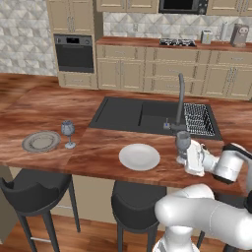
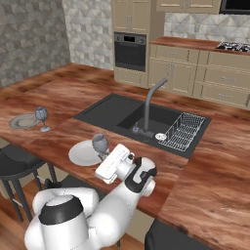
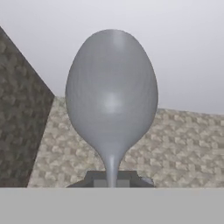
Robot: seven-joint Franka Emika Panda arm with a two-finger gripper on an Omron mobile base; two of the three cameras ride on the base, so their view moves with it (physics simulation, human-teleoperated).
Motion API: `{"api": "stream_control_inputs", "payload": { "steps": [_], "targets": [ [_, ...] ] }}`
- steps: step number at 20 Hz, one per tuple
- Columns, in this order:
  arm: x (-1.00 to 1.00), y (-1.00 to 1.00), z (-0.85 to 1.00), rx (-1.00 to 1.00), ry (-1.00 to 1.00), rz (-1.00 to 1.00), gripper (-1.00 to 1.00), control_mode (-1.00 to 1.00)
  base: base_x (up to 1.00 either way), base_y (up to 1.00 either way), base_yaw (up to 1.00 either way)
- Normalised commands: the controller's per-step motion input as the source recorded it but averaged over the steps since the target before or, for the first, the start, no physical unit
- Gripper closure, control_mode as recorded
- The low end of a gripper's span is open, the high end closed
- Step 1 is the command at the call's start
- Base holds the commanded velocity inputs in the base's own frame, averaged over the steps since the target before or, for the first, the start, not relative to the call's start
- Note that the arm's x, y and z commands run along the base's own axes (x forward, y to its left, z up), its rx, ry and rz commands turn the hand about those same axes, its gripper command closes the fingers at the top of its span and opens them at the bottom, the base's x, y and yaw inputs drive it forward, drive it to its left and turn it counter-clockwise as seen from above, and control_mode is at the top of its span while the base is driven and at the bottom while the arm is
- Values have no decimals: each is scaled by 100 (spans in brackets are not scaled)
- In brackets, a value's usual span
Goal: Retrieve the wine glasses from the counter and place one next to each plate.
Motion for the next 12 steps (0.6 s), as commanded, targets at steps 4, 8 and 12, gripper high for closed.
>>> {"api": "stream_control_inputs", "payload": {
  "steps": [4, 8, 12],
  "targets": [
    [0, 34, 47, 50, -14, 0, 100, -100, 0, 0, 0],
    [4, 14, 71, 74, -16, 2, 100, -100, 0, 0, 0],
    [3, 0, 80, 69, -17, 5, 100, -100, 0, 0, 0]
  ]
}}
